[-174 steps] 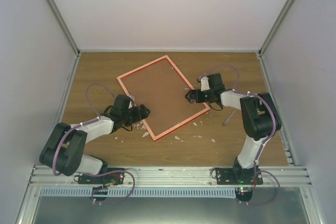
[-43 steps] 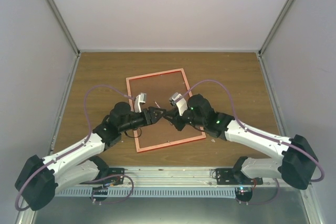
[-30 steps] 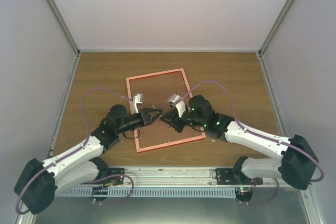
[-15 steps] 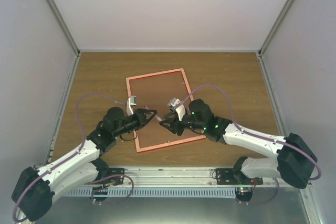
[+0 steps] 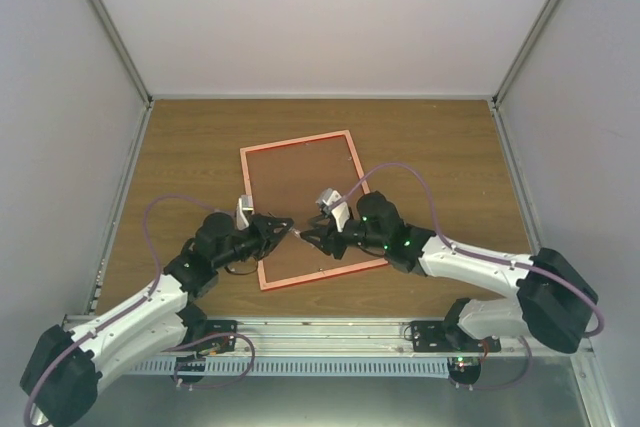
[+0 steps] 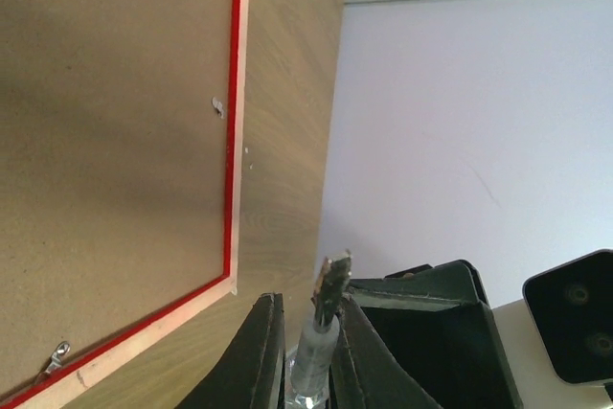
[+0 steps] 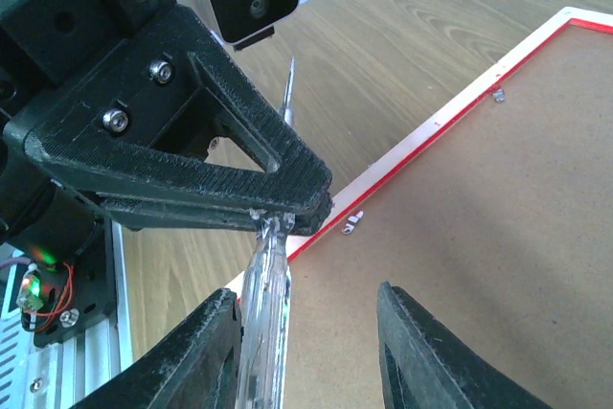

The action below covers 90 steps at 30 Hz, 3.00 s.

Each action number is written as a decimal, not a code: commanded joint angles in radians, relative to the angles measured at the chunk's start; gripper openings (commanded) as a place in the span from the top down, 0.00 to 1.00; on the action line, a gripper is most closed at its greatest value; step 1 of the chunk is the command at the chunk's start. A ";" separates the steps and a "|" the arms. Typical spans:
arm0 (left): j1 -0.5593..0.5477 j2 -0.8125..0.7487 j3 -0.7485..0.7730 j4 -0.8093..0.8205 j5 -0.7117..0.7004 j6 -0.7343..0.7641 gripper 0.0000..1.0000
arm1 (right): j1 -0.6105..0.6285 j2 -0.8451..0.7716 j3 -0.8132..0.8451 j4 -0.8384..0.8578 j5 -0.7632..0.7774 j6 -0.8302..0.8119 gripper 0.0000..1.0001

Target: Take the photo out of the frame

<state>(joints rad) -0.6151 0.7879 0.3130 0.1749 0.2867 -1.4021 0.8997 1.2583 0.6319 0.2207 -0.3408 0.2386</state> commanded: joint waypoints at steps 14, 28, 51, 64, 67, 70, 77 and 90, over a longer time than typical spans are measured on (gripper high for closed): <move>0.005 -0.018 -0.046 0.144 -0.005 -0.084 1.00 | 0.045 0.102 0.007 0.106 -0.021 -0.027 0.63; 0.006 -0.027 -0.070 0.121 -0.012 -0.073 0.89 | 0.045 0.089 0.004 0.128 -0.001 -0.018 0.95; 0.214 0.179 0.194 -0.474 -0.269 0.642 0.33 | -0.071 0.122 0.124 -0.206 0.034 -0.031 0.99; 0.299 0.304 0.128 -0.379 -0.199 0.691 0.41 | -0.029 0.376 0.265 -0.335 -0.032 -0.085 0.99; 0.310 0.337 0.116 -0.343 -0.175 0.696 0.43 | -0.019 0.413 0.285 -0.338 -0.058 -0.092 1.00; 0.317 0.386 0.121 -0.308 -0.156 0.706 0.46 | -0.016 0.427 0.292 -0.326 -0.060 -0.091 0.99; 0.326 0.479 0.153 -0.278 -0.133 0.739 0.60 | -0.014 0.456 0.323 -0.356 -0.063 -0.093 1.00; 0.320 0.496 0.121 -0.231 -0.047 0.751 0.88 | 0.016 0.536 0.375 -0.388 -0.070 -0.081 0.99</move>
<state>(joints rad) -0.2935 1.2739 0.4450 -0.1265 0.1852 -0.6632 0.9096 1.7676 0.9771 -0.1398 -0.3985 0.1570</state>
